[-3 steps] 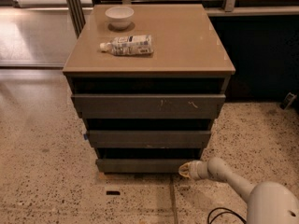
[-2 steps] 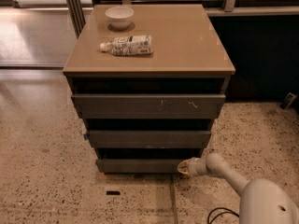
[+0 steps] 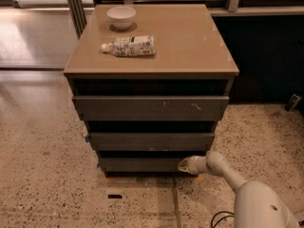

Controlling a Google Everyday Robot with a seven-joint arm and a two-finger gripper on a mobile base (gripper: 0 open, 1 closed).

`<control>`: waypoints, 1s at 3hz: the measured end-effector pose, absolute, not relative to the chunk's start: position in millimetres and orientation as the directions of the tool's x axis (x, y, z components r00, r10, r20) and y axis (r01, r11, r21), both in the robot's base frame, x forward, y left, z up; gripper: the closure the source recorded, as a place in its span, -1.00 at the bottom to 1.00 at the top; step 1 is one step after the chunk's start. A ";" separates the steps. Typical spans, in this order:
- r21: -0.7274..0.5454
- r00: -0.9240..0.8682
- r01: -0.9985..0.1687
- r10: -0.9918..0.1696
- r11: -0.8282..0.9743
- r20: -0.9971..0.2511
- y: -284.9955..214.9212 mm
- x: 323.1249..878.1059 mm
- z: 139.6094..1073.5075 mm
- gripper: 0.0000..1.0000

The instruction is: Close bottom drawer

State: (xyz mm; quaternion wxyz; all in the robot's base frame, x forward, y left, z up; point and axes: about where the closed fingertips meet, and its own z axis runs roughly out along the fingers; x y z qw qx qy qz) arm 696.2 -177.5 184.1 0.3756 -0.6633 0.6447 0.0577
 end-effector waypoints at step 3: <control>-0.456 0.134 -0.873 -0.813 0.175 -0.567 -202.5 682.0 231.0 1.00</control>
Offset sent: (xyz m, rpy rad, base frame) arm -0.0223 -0.0273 0.0573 -0.0029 -0.0428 -0.0732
